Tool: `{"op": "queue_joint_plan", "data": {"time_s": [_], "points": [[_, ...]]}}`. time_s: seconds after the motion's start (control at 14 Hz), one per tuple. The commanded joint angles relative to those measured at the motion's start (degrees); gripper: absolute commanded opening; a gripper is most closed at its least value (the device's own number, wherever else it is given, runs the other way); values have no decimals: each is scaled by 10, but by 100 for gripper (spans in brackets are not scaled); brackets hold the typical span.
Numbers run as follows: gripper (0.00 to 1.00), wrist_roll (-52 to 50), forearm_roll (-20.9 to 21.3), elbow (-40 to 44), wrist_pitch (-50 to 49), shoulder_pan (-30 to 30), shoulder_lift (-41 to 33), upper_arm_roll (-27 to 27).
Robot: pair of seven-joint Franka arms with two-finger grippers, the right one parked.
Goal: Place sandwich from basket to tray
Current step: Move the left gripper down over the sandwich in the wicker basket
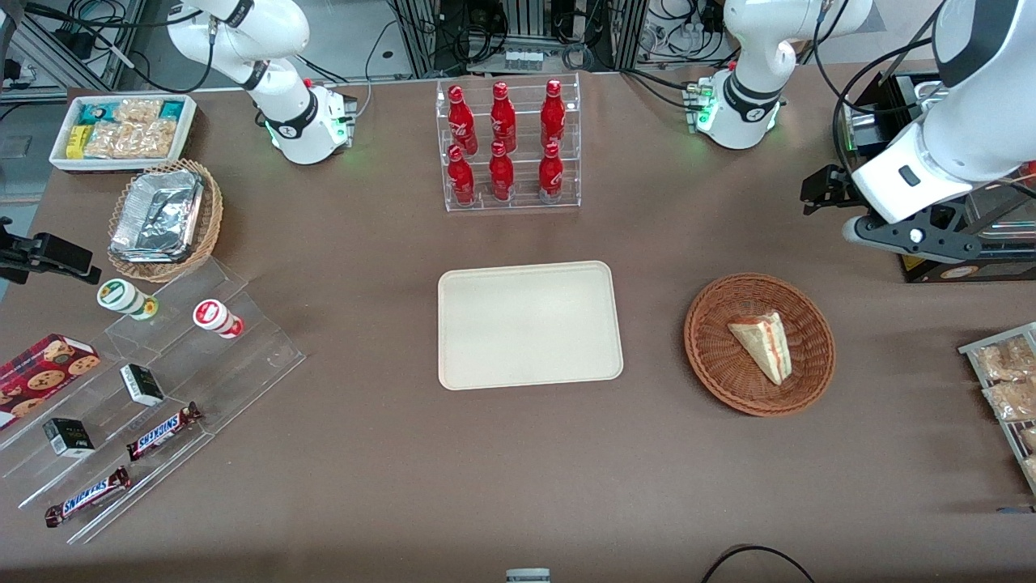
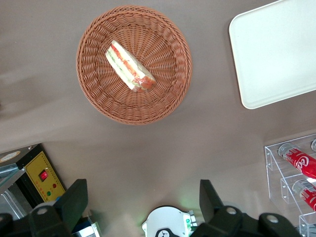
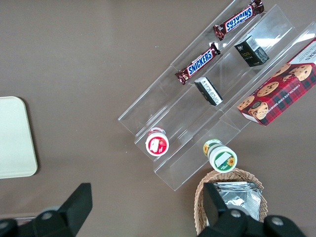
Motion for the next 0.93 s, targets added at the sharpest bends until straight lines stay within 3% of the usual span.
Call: {"op": "queue_joint_plan", "data": {"time_s": [0.0, 0.43, 0.86], "points": [[100, 13, -5, 5, -13, 0, -9, 4], [100, 11, -7, -9, 36, 6, 25, 4], [100, 10, -1, -149, 199, 5, 18, 4]]}}
